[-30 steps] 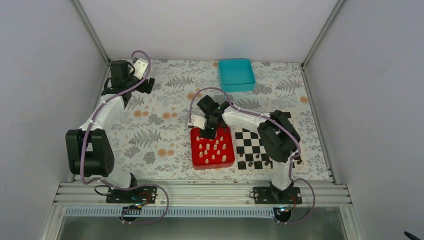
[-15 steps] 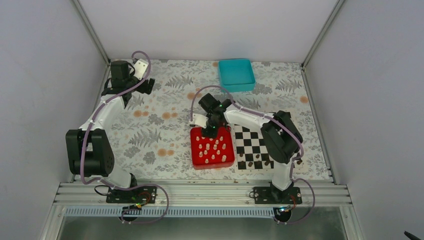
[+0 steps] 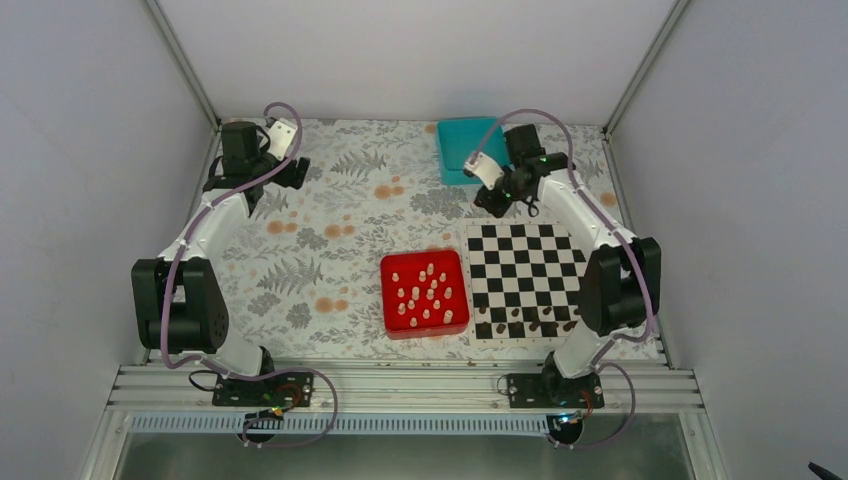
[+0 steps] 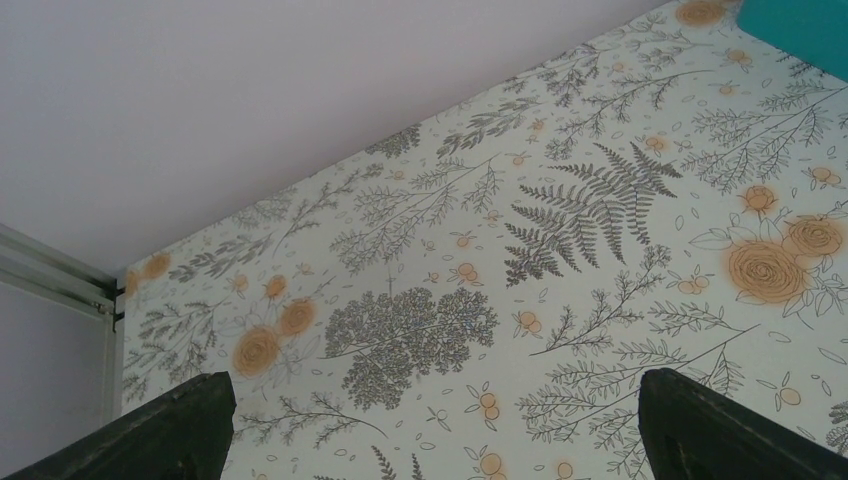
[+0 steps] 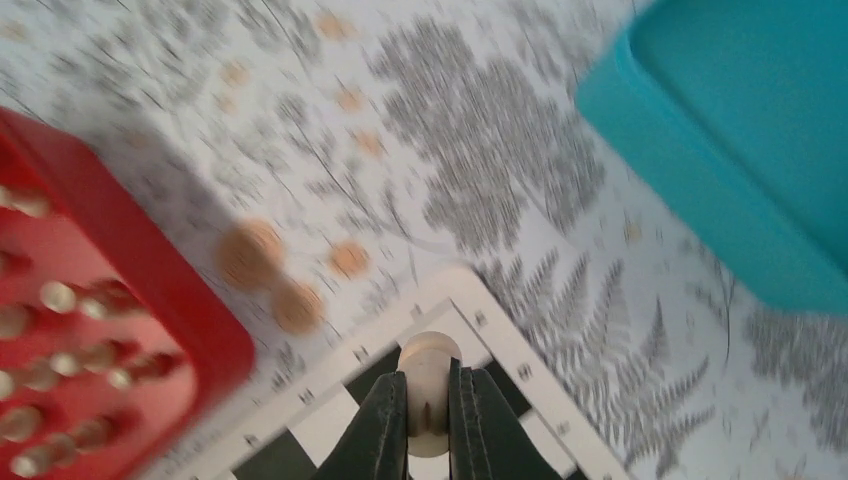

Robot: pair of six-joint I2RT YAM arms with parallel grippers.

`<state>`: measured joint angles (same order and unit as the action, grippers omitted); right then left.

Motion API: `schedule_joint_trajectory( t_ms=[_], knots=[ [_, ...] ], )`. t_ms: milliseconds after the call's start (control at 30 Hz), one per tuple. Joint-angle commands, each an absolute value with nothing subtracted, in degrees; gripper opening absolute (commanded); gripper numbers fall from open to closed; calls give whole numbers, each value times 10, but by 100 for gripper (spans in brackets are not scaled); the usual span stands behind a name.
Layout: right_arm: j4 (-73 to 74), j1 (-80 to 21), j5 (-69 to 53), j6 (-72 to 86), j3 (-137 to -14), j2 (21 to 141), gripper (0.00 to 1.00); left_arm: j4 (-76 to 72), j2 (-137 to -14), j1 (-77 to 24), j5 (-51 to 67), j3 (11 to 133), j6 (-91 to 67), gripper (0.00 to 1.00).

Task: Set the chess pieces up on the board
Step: Place the chess piece on the chessboard.

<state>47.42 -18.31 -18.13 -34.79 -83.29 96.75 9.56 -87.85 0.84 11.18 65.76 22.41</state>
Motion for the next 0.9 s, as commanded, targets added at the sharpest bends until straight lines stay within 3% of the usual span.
schedule_joint_trajectory(
  t_ms=[0,433,867],
  knots=[
    [471,-136,-176,-374,-784,996,4,92,-869,7,117,655,234,100],
    [419,-115,-138,-363,-746,1084,4,93,-867,8,111,651,236,100],
    [406,-107,-114,-355,-744,1088,4,91,-871,7,109,651,237,100]
  ],
)
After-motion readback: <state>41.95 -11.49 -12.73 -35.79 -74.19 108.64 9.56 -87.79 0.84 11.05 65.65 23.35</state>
